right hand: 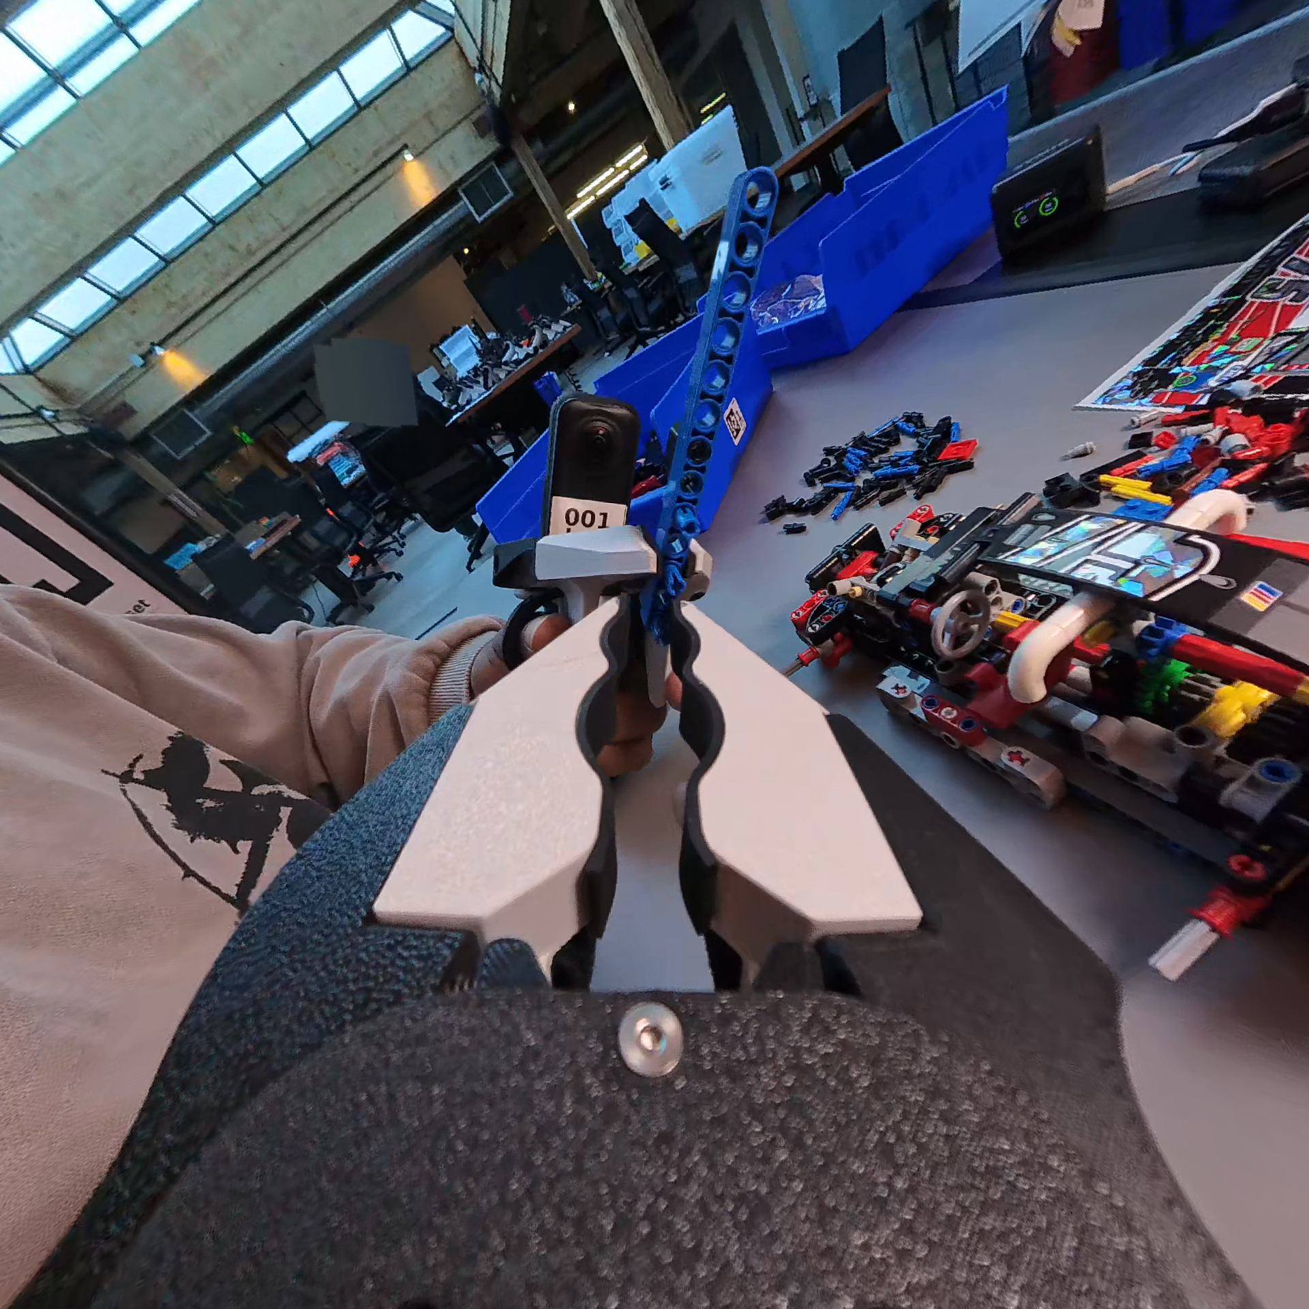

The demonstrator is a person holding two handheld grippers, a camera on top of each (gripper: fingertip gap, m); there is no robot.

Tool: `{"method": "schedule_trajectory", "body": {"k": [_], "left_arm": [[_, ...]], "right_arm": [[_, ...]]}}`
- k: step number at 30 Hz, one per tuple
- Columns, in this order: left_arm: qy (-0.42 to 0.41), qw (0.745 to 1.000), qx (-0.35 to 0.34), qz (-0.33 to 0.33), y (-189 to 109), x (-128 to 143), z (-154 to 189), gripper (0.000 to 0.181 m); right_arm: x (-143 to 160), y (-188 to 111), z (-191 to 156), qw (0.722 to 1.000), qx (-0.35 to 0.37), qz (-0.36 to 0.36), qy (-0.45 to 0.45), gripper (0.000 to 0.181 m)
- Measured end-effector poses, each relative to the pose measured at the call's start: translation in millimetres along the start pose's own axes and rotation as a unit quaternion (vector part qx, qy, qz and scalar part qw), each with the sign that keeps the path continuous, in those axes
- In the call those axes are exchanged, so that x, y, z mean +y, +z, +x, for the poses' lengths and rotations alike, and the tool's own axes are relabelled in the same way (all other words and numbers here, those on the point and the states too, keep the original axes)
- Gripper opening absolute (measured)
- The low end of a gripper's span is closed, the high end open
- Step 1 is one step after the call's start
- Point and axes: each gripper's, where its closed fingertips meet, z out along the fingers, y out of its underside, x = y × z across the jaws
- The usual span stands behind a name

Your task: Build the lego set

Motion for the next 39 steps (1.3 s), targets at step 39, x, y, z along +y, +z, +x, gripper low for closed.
{"method": "schedule_trajectory", "body": {"k": [39], "left_arm": [[0.382,0.782,-0.111,-0.48,-49.4,101.4,-60.8,0.014]], "right_arm": [[78.1,-49.7,23.7,0.862,0.025,-0.411,-0.295,0.013]]}}
